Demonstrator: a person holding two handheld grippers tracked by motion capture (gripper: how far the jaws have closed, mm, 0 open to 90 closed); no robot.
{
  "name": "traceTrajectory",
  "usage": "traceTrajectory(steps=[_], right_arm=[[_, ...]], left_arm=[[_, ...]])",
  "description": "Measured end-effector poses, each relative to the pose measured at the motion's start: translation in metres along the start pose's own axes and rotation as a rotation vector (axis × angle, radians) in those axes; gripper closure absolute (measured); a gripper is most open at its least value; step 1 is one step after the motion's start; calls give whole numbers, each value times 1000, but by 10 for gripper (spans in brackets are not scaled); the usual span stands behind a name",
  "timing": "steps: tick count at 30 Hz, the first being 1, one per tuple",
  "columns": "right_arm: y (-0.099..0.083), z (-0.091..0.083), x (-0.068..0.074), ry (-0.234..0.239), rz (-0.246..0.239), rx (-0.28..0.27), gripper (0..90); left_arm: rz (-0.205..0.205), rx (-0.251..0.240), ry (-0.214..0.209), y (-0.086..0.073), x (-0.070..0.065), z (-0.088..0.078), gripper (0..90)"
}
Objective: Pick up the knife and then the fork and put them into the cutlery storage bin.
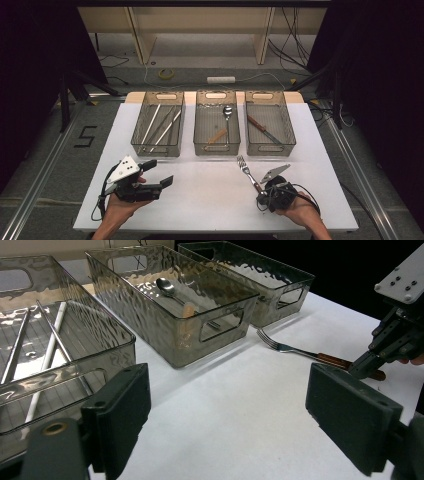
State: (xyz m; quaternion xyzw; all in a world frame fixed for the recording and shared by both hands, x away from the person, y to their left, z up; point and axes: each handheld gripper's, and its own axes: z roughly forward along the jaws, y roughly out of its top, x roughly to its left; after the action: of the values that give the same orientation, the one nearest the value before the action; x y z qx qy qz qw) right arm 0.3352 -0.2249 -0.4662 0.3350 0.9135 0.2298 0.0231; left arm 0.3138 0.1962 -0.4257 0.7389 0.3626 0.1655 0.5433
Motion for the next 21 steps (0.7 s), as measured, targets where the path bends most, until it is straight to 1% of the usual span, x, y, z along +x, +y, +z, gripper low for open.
traceTrajectory(steps=[5, 10, 15, 19, 21], right_arm=[[-1, -2, -4, -19, 5, 2, 900], [-3, -3, -9, -28, 10, 3, 900], [-1, -4, -6, -44, -4, 11, 900], [4, -15, 1, -40, -24, -37, 893], [7, -19, 2, -35, -19, -52, 808]], left_arm=[[-1, -1, 0, 0, 0, 0, 176], [-1, -1, 1, 0, 0, 0, 176], [-3, -3, 0, 0, 0, 0, 176], [-4, -3, 0, 0, 1, 0, 176], [-7, -5, -1, 0, 1, 0, 175]])
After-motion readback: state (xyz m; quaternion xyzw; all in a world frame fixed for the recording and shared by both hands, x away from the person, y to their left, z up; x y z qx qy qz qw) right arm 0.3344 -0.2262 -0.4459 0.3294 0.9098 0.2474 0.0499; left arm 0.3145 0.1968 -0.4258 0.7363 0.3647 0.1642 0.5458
